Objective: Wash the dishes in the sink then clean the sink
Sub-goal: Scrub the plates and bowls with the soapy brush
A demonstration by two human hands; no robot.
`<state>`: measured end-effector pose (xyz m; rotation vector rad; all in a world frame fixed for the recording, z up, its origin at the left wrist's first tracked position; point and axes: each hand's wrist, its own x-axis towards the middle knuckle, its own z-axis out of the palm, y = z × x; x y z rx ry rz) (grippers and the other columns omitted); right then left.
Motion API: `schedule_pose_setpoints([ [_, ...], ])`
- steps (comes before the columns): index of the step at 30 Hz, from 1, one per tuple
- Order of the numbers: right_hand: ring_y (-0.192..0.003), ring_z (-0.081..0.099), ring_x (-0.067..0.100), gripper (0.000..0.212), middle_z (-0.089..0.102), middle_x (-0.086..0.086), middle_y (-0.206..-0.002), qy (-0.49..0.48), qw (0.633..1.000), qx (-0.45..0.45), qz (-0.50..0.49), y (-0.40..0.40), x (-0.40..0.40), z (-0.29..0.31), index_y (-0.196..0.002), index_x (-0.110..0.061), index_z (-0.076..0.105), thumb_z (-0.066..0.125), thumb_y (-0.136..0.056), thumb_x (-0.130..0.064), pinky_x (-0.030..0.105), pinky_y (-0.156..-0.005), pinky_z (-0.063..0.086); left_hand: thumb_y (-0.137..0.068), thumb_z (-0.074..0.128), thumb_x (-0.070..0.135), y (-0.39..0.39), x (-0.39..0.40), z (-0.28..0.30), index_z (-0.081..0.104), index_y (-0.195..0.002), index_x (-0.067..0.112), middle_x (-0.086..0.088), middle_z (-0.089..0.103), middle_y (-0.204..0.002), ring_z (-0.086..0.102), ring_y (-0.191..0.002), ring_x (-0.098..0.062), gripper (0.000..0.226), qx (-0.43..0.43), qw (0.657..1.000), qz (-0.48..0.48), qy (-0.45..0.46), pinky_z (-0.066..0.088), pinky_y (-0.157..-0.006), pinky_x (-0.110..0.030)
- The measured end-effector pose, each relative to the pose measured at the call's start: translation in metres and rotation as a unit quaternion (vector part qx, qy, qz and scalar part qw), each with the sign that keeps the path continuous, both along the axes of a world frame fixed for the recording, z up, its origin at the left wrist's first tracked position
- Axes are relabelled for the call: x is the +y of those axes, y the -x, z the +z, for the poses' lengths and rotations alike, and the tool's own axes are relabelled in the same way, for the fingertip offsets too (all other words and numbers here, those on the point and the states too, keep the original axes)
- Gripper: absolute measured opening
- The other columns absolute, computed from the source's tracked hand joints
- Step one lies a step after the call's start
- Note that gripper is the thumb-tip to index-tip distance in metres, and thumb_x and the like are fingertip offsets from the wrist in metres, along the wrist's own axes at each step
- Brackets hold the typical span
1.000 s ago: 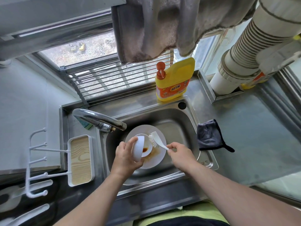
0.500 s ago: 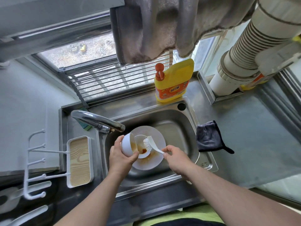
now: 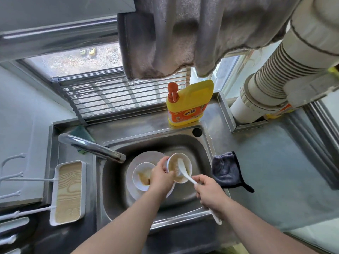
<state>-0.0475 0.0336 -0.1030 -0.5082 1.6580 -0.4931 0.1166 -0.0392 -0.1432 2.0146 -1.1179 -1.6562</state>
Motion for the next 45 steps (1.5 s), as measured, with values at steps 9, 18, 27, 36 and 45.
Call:
schedule_pose_setpoints([
  [9,-0.048,0.049,0.016,0.039,0.05,0.01,-0.079,-0.118,0.991,-0.054,-0.01,0.013,-0.006,-0.026,-0.113,-0.015,0.061,0.03,-0.095,0.001,0.025,-0.046,0.041,-0.105,0.05,0.017,0.05,-0.011,-0.05,0.063,-0.133,0.032,-0.002,0.069,-0.125,0.058,-0.099,-0.019,0.034,-0.198,0.959,-0.205,0.006,0.047,-0.086,-0.029],
  [18,-0.047,0.047,0.015,0.032,0.048,0.01,-0.075,-0.095,0.994,-0.061,0.0,0.008,-0.007,-0.008,-0.112,-0.015,0.063,0.034,-0.103,-0.005,0.025,-0.044,0.037,-0.099,0.057,0.015,-0.011,-0.014,-0.001,0.068,-0.135,0.029,0.005,0.069,-0.126,0.064,-0.116,-0.017,0.04,-0.157,0.949,-0.231,0.142,0.049,-0.098,-0.028],
  [27,-0.046,0.041,0.016,0.037,0.051,0.01,-0.074,-0.033,0.996,-0.067,-0.051,-0.022,-0.001,0.011,-0.118,-0.032,0.064,0.041,-0.102,-0.007,0.024,-0.045,0.031,-0.099,0.05,0.015,-0.123,-0.029,-0.011,0.05,-0.137,0.02,-0.014,0.066,-0.122,0.062,-0.1,-0.03,0.038,-0.295,0.919,-0.263,0.019,0.048,-0.081,-0.035],
  [36,-0.045,0.04,0.016,0.032,0.056,0.004,-0.07,0.003,0.997,-0.066,-0.027,-0.066,0.012,0.024,-0.121,-0.033,0.062,0.044,-0.104,-0.013,0.024,-0.044,0.032,-0.085,0.057,0.011,-0.117,-0.023,-0.023,0.05,-0.12,0.028,-0.012,0.06,-0.103,0.068,-0.083,-0.036,0.039,-0.203,0.969,-0.128,-0.052,0.065,-0.056,-0.047],
  [45,-0.042,0.042,0.017,0.03,0.059,0.005,-0.07,0.06,0.994,-0.021,0.086,-0.075,0.004,0.056,-0.127,-0.032,0.065,0.05,-0.106,-0.018,0.024,-0.039,0.031,-0.09,0.046,0.003,-0.124,0.0,0.033,0.052,-0.109,0.029,-0.013,0.061,-0.113,0.069,-0.089,-0.039,0.032,0.004,0.996,0.03,-0.079,0.065,-0.063,-0.042],
])
